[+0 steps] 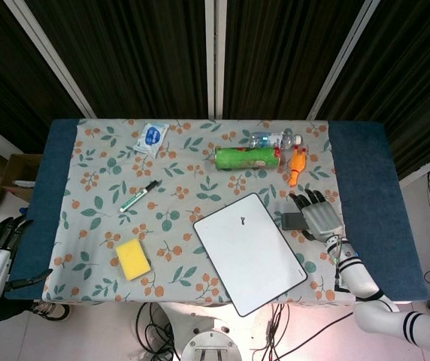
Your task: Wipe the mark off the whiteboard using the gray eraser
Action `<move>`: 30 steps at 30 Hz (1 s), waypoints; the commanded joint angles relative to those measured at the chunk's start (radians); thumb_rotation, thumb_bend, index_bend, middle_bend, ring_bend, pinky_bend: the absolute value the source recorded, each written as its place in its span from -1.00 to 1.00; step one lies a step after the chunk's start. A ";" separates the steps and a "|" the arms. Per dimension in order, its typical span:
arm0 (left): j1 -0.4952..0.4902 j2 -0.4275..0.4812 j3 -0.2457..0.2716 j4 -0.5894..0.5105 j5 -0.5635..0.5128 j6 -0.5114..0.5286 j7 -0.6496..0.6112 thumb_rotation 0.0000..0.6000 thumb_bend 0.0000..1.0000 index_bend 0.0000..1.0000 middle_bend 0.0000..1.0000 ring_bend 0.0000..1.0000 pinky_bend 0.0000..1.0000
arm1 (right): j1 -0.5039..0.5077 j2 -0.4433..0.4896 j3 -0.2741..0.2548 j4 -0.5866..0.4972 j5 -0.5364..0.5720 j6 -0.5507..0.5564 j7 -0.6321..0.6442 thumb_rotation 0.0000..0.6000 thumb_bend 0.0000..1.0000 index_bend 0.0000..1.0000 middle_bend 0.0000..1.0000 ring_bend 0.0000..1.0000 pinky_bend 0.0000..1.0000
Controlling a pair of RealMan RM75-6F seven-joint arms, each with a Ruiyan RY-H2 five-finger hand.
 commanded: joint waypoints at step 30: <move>-0.002 -0.005 0.002 0.004 -0.005 -0.013 0.000 0.11 -0.96 -0.72 -0.79 -0.83 -0.67 | 0.011 -0.042 -0.045 0.074 -0.055 0.058 0.076 1.00 -0.56 -0.25 -0.33 -0.48 -0.31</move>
